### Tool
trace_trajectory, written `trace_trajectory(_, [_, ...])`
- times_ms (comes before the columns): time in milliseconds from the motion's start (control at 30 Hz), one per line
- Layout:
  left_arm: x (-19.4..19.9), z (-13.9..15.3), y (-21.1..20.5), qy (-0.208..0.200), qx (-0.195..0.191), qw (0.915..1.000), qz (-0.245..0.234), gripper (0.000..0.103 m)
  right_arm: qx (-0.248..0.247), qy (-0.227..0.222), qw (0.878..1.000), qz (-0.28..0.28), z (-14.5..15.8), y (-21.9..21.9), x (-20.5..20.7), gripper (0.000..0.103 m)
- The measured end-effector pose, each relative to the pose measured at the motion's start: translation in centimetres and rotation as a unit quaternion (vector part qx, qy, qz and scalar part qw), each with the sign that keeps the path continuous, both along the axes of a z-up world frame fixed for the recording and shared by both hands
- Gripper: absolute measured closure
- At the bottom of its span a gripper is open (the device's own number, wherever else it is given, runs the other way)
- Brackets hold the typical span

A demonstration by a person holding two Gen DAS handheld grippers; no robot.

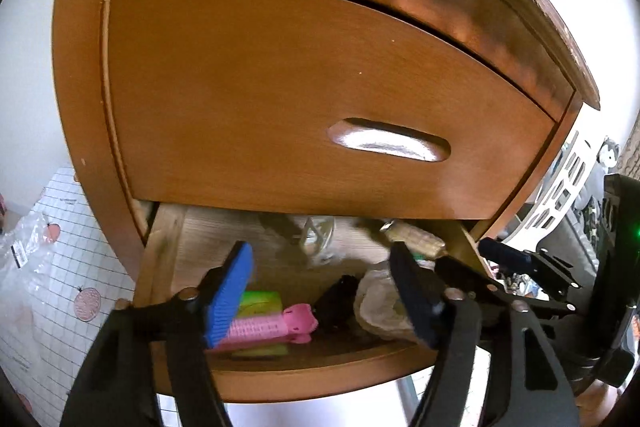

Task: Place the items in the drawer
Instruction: 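Lower both items into the drawer and open both grippers, then withdraw both grippers from the drawer and bring them to its front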

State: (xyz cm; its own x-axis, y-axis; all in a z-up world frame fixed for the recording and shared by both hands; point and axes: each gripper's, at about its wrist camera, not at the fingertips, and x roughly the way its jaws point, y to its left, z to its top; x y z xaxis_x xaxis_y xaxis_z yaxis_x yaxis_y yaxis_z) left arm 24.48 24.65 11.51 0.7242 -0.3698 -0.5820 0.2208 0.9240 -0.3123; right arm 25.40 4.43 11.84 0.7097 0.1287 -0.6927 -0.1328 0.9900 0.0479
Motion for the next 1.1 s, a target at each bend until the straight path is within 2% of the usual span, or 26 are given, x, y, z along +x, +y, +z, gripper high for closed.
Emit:
trace_trajectory(67, [-0.4,0.0,0.2,-0.004,0.004,1.0000,0.007,0.020,0.002,-0.001,1.000,0.000,-0.1,0.0,-0.3,0.029])
trace_trajectory(133, [-0.7,-0.1,0.5,-0.008,0.005,0.9999,0.011,0.019,0.002,-0.002,1.000,-0.001,-0.2,0.0,-0.4,0.018])
trace_trajectory(233, [-1.4,0.0,0.8,-0.019,0.011,0.9995,0.024,0.010,0.002,-0.006,1.000,0.001,-0.4,0.1,-0.8,0.004])
trace_trajectory(367, [-2.2,-0.3,1.3,-0.037,0.022,0.9979,0.047,0.000,-0.002,-0.012,1.000,0.003,-0.2,-0.1,-1.4,0.000])
trace_trajectory(500, [-4.0,0.0,1.9,-0.056,0.030,0.9960,0.062,0.000,-0.002,-0.018,1.000,0.003,-0.3,0.0,-2.3,0.000])
trace_trajectory(700, [-7.2,-0.1,2.3,-0.077,0.022,0.9948,0.063,0.000,-0.007,-0.035,0.999,0.007,-0.1,0.5,-4.4,0.000])
trace_trajectory(900, [-9.6,-2.0,2.1,-0.062,0.027,0.9959,0.060,0.000,-0.005,-0.035,0.999,-0.001,-0.3,0.7,-6.7,0.000])
trace_trajectory(1100, [-8.9,-3.9,2.0,-0.034,0.028,0.9972,0.061,0.000,-0.009,-0.022,1.000,-0.011,-2.0,0.5,-8.1,0.000])
